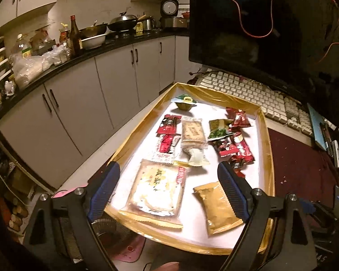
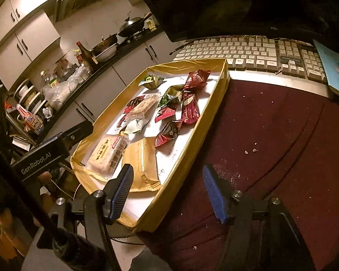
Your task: Organize snacks
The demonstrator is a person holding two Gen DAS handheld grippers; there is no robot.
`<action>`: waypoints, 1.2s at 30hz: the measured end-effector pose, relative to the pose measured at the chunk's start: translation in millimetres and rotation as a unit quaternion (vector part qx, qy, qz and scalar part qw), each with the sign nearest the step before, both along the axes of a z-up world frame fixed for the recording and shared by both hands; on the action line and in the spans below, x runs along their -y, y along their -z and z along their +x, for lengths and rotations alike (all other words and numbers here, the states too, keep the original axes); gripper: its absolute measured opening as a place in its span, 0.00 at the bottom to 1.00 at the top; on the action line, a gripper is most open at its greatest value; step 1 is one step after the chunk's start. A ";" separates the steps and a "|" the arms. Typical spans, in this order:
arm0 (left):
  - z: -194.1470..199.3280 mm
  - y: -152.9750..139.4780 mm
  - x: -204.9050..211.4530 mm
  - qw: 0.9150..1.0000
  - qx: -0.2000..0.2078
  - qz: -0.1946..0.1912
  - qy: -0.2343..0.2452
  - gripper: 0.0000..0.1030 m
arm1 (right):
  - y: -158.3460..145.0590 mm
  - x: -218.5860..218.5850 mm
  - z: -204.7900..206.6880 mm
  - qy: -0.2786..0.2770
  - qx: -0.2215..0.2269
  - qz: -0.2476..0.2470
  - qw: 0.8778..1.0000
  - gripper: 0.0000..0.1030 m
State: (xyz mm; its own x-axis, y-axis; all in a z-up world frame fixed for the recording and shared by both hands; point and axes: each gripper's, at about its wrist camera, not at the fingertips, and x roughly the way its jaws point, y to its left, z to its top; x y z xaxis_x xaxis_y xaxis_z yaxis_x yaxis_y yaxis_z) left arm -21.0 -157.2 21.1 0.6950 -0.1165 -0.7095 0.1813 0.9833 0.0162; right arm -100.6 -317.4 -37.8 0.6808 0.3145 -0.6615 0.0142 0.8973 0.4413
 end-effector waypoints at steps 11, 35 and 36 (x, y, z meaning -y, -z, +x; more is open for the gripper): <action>-3.0 3.4 -10.8 1.000 -0.009 0.000 -0.009 0.86 | -4.5 -17.3 -2.4 -0.011 0.003 -0.012 1.000 0.62; -7.2 6.8 -23.7 0.999 -0.007 0.013 -0.029 0.86 | -4.5 -30.9 -2.8 -0.010 0.004 -0.013 1.000 0.62; -7.0 7.2 -24.4 0.999 -0.009 0.013 -0.030 0.86 | -5.3 -31.3 -2.7 -0.011 0.005 -0.014 1.000 0.62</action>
State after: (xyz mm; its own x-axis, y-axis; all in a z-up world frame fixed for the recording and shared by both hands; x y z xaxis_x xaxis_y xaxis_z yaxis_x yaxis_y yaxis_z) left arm -27.9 -132.8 13.9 0.6873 -0.0567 -0.7242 0.1221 0.9918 0.0383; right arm -103.3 -286.1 -32.5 0.6809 0.3101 -0.6635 -0.0091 0.9095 0.4157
